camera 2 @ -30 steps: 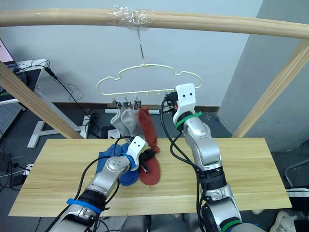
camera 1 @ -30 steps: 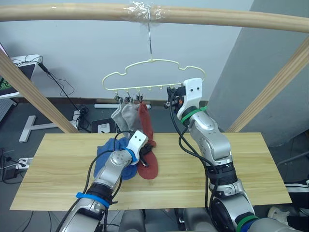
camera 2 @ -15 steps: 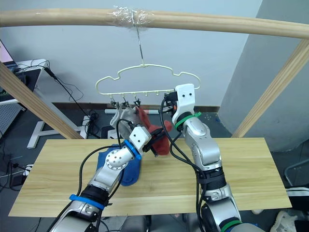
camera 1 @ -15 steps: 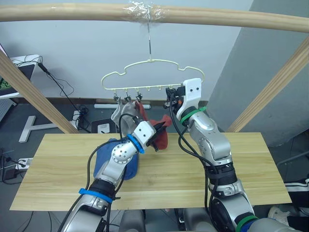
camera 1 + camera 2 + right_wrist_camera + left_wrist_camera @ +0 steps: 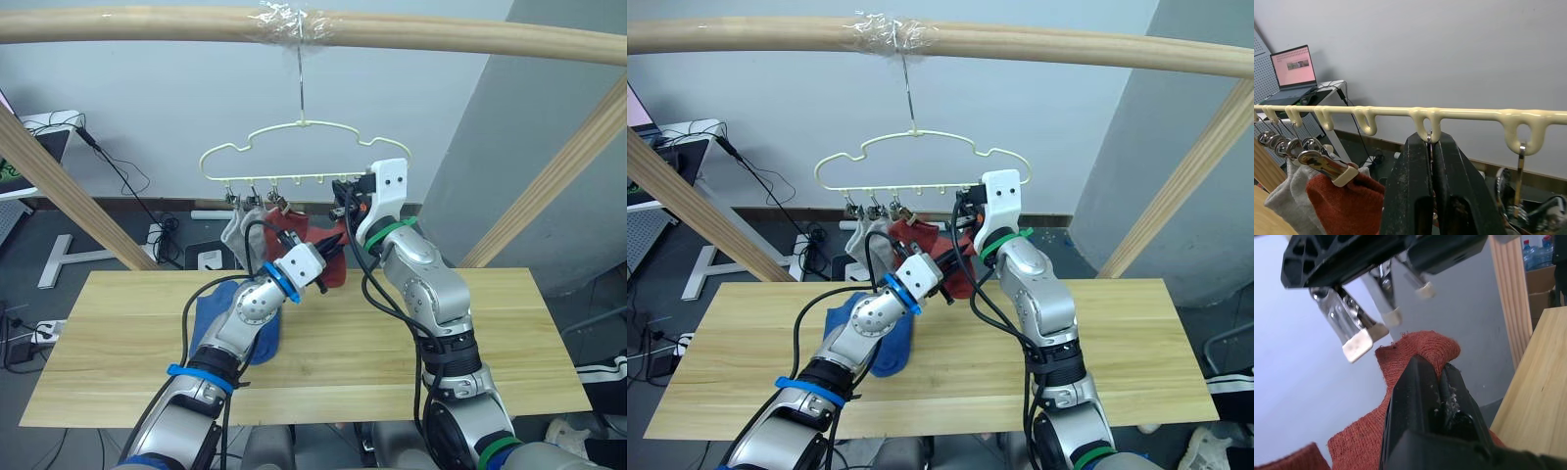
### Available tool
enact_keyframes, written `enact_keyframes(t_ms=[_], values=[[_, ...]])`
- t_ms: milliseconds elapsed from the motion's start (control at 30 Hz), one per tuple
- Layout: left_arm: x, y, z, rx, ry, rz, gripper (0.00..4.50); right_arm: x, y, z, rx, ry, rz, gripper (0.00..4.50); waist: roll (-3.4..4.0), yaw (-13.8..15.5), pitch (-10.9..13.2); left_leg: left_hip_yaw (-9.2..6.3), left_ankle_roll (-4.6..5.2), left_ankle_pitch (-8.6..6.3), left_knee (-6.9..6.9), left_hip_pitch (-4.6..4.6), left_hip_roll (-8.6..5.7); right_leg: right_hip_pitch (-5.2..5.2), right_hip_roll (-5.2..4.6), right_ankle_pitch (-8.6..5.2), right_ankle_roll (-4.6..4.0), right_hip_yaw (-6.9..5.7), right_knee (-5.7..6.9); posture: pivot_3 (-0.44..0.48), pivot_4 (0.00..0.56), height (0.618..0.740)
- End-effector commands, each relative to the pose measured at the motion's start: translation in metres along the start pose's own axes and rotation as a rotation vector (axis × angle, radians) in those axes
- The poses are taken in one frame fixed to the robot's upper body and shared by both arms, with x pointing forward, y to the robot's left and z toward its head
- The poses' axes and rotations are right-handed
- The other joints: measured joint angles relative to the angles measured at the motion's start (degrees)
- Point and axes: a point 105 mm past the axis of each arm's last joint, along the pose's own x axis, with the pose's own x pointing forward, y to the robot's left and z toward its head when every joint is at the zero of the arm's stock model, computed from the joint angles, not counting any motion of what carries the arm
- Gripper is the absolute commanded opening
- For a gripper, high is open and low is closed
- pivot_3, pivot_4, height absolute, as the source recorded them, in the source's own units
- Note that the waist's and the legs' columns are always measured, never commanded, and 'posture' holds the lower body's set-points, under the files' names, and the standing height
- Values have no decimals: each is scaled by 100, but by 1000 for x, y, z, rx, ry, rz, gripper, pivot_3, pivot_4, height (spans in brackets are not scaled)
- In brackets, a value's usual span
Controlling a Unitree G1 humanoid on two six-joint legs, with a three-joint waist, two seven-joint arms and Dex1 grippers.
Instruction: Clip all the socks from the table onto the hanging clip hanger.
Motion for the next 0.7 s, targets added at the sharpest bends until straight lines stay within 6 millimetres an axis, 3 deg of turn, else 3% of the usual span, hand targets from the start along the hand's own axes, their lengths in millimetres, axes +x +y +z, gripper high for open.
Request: enact_keyframes(t_ms=[33,533,700], values=[[6,8,13,35,-61,33,26,-2,11,21,-6,-79,38,0,0,0,0,0,0,0,0,0,0,0,0,0,0,0,0,-77,162,694],[5,16,22,91,-117,74,26,-2,9,20,-15,-78,31,0,0,-1,0,0,0,0,0,0,0,0,0,0,0,0,0,-73,164,694],[-1,10,17,99,-105,52,26,-2,8,22,-23,-91,26,0,0,-1,0,0,0,0,0,0,0,0,0,0,0,0,1,-72,165,694]])
